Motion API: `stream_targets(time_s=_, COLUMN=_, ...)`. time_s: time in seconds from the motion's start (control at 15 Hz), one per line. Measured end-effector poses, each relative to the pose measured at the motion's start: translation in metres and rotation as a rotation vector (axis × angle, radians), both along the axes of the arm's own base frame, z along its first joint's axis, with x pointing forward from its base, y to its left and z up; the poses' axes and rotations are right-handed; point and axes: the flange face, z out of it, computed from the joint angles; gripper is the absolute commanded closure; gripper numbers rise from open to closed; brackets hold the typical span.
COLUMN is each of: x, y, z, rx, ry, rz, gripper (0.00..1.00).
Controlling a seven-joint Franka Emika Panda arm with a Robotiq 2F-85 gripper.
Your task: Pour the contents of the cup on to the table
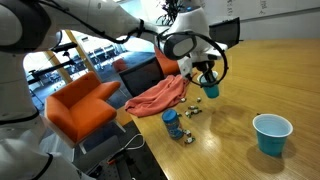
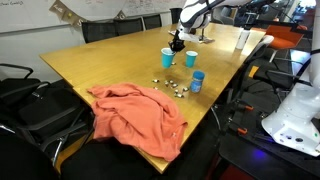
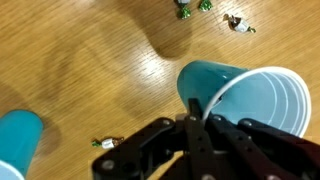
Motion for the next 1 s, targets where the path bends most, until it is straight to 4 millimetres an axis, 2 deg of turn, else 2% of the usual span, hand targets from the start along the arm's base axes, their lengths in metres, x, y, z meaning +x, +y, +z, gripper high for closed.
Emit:
stream_targets(time_s=0.27, x=0.021, y=-0.007, z=-0.028, rx=0.032, ry=-0.003, rz=-0.108, gripper=0.99)
stream_targets(time_s=0.67, x=0.036, y=-0.012, z=-0.053, rx=0.046, ry=0.018, rz=-0.206, gripper=0.99)
stream_targets(time_s=0.73, x=0.037, y=-0.011, z=-0.056, rx=0.048, ry=0.022, rz=-0.216, gripper=0.72)
stream_targets(time_s=0.8, x=0.038, y=-0.011, z=-0.059, rx=0.050, ry=0.024, rz=-0.225, gripper=0.71)
stream_targets(time_s=1.0, x=0.041, y=-0.012, z=-0.062, rx=0.055, ry=0.027, rz=-0.258, gripper=0.49)
